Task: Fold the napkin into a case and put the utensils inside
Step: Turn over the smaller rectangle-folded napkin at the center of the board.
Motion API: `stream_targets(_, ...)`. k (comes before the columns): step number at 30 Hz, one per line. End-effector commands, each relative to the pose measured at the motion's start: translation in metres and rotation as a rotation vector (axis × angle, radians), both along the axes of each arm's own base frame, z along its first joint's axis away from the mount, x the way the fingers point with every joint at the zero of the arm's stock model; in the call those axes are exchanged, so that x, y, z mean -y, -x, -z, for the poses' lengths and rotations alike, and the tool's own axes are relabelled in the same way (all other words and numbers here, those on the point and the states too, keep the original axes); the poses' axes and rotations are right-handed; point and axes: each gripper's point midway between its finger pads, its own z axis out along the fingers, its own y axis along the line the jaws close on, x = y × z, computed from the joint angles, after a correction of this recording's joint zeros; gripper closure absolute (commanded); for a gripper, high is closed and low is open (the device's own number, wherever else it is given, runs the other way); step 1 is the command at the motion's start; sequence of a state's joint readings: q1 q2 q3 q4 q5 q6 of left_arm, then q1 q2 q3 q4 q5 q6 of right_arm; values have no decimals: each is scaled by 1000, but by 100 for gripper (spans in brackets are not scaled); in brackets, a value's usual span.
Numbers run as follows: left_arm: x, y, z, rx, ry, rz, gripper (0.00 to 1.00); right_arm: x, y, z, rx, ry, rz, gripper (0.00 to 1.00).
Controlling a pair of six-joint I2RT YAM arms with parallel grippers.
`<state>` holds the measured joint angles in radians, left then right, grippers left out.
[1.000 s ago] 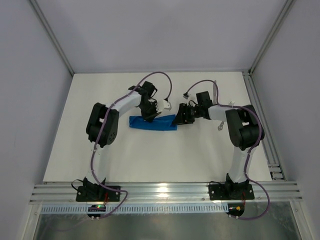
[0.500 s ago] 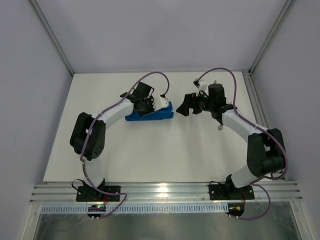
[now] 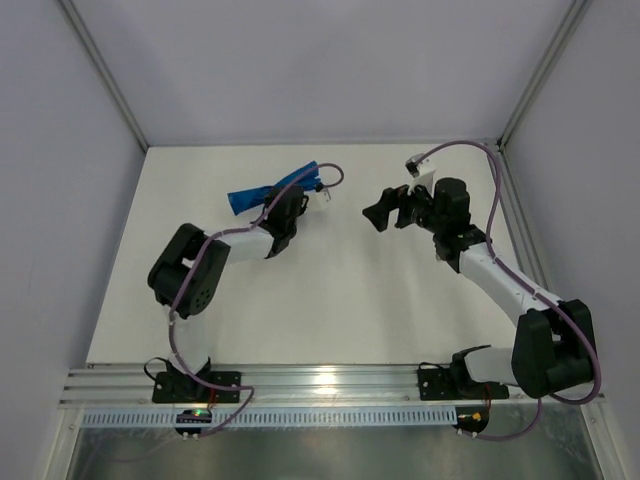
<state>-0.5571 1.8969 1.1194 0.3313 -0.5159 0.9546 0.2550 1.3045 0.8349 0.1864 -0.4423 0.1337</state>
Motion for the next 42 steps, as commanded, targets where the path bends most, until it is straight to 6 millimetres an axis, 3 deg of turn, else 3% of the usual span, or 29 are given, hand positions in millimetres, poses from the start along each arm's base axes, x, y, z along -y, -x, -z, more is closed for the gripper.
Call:
stream_targets(1,3,3,11,216,-150,-34,100,5,2,-21,71,-28,28,1)
stream_targets(2,13,8,8,274,-186,-9,100,5,4,-22,70,-33,31,1)
stream_targets(3,12,18,37,239,-247,-1,100,5,5,-23,70,-35,30,1)
stream_targets(6,22,39,61,216,-284,38,100,6,10,-25,69,-40,31,1)
stream_targets(9,23,52,76,136,-254,34,100,7,15,-24,62,-47,32,0)
stream_targets(10,25,53,69,124,-225,36,100,7,16,-23,57,-49,31,1)
stream_targets(11,29,57,71,92,-207,43,97,6,18,-24,59,-51,28,1)
stream_targets(12,25,66,88,-3,-193,35,87,6,18,-22,53,-51,27,1)
stream_targets(13,26,70,91,-44,-172,36,86,7,19,-22,51,-52,31,1)
stream_targets(14,32,71,84,-60,-126,47,84,7,19,-21,50,-51,32,1)
stream_targets(16,27,83,97,-163,-102,25,77,7,20,-22,52,-53,32,1)
stream_targets(21,39,98,101,-312,-9,31,53,7,21,-21,45,-51,26,1)
stream_targets(26,46,118,104,-422,44,24,42,4,21,-22,37,-62,17,1)
stream_targets(28,53,126,98,-455,81,36,40,4,20,-21,33,-62,19,1)
stream_targets(29,58,129,94,-472,103,46,34,4,19,-22,35,-61,21,1)
stream_targets(32,76,140,65,-514,212,96,30,6,13,-33,65,-86,46,1)
stream_targets(33,89,144,44,-518,279,148,30,5,9,-47,109,-116,52,1)
stream_targets(36,96,159,15,-555,349,199,30,15,-3,-77,152,-265,166,1)
stream_targets(37,101,162,-9,-535,396,232,32,23,-9,-82,171,-300,231,1)
stream_targets(38,96,167,-16,-546,398,229,46,22,-12,-83,187,-321,225,1)
stream_targets(39,92,169,-25,-541,413,230,55,13,-14,-97,235,-322,171,1)
stream_targets(40,81,167,-41,-521,455,222,64,1,-15,-95,191,-303,104,13)
stream_targets(41,71,164,-46,-520,474,198,75,-10,-31,-69,85,-253,88,51)
stream_targets(42,56,162,-46,-537,490,153,78,-21,-41,-76,36,-177,57,67)
